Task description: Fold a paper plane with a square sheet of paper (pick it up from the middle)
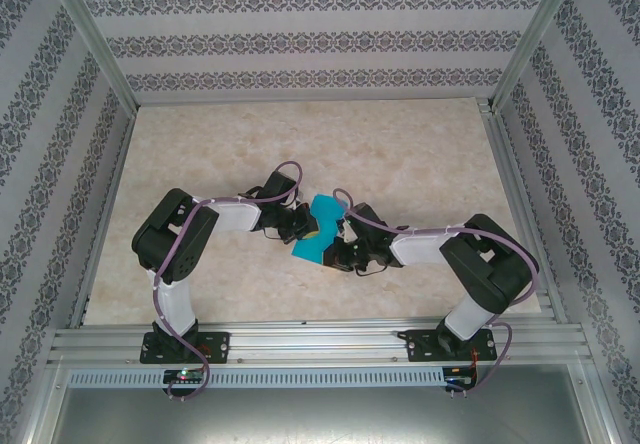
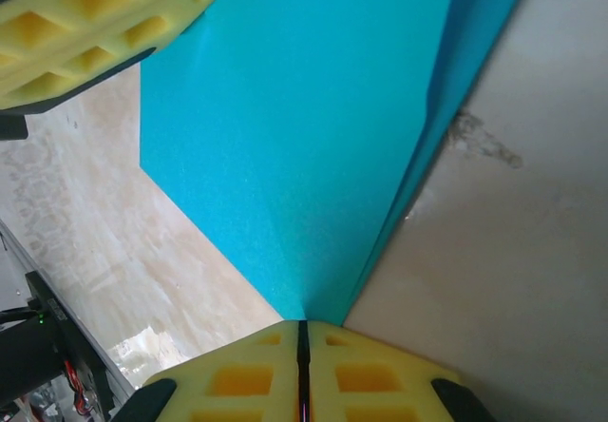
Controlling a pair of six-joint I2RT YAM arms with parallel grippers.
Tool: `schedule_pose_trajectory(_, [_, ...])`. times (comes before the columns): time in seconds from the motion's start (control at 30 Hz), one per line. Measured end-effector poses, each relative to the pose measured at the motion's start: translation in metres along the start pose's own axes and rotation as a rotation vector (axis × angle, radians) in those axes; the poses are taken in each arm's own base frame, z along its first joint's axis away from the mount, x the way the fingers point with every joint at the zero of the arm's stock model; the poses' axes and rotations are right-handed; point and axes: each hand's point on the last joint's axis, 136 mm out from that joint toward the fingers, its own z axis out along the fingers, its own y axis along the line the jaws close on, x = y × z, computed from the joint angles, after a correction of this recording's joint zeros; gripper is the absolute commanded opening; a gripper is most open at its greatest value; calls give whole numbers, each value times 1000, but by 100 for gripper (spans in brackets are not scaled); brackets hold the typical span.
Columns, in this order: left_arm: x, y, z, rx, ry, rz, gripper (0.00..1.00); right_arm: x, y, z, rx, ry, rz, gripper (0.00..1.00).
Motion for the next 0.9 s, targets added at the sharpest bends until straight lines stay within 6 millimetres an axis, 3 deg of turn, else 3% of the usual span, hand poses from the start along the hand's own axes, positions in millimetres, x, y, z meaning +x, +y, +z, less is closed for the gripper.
schedule_pose_trajectory(0.17, [0, 0, 0, 0, 0, 0, 0, 5, 2, -14, 10, -3, 9, 10])
schedule_pose_trajectory(0.3, [0, 0, 0, 0, 0, 0, 0, -9, 21, -34, -39, -67, -14, 11])
schedule_pose_trajectory(0.4, [0, 0, 0, 0, 0, 0, 0, -22, 32, -37, -63, -95, -20, 12])
schedule_pose_trajectory(0.53, [0, 0, 0, 0, 1, 0, 0, -32, 37, -25, -79, -89, -7, 11])
schedule_pose_trajectory(0.83, [0, 0, 0, -1, 2, 3, 0, -25, 5, 5, -8, -20, 61, 8])
schedule_pose_trajectory(0.9, [0, 0, 0, -2, 2, 7, 1, -24, 5, 6, -15, -15, 58, 7])
